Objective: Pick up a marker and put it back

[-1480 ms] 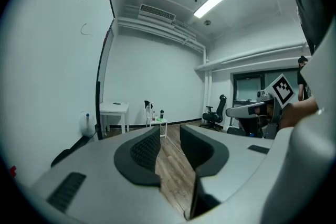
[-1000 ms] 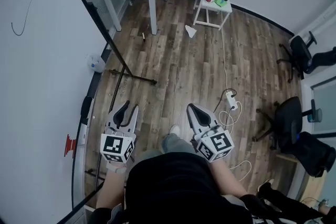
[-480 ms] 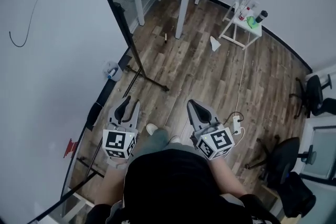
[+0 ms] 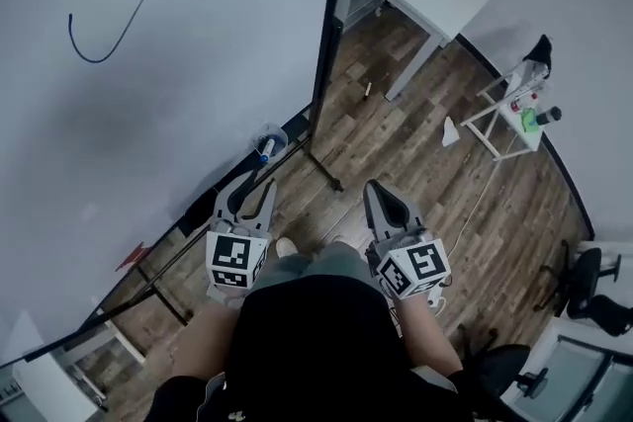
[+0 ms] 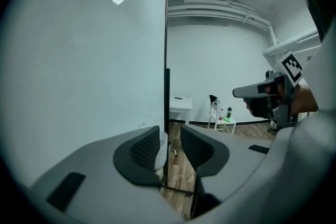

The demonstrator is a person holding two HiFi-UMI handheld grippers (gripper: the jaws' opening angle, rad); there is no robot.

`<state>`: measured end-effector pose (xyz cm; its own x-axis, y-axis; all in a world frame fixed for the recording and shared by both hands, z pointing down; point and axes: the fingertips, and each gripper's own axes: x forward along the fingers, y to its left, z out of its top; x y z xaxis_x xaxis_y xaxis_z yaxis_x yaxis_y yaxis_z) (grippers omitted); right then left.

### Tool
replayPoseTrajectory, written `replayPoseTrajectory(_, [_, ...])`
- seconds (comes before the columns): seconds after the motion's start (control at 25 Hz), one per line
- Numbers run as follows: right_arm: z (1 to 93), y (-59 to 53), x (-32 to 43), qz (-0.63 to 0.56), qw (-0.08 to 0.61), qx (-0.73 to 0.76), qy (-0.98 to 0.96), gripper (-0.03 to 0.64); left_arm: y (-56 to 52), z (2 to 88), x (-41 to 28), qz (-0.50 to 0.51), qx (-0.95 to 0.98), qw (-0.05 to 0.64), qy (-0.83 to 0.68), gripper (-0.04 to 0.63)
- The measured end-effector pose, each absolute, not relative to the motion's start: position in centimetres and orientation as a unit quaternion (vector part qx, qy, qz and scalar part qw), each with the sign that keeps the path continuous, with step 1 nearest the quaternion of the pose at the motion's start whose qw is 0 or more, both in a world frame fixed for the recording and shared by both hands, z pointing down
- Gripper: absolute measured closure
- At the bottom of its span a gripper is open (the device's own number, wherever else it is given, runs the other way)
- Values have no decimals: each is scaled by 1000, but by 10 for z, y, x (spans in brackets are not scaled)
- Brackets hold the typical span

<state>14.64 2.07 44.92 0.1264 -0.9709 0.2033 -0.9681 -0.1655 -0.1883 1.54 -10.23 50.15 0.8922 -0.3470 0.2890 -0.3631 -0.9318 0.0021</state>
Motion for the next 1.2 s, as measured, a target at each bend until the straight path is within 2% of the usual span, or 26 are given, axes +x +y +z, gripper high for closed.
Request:
replayPoseTrajectory(0.32, [452, -44, 172, -154, -34, -692, 705, 589, -143, 533, 35, 169, 955, 58, -237, 439])
replayPoseTrajectory(0.64, [457, -80, 196, -158, -69, -637, 751, 589, -161, 553, 54, 183, 935, 78, -295, 440])
replayPoseTrajectory(0.72, [460, -86, 199, -158, -75, -624, 762, 588, -165, 557, 55, 182, 929, 80, -311, 446])
replayPoseTrajectory(0.84, [463, -91, 199, -159, -79, -610, 772, 589, -168, 557, 54, 178, 925, 80, -327, 505])
replayPoseTrajectory(1.2, [458, -93, 198, -155, -82, -588, 789, 589, -171, 545, 54, 171, 919, 73, -346, 509])
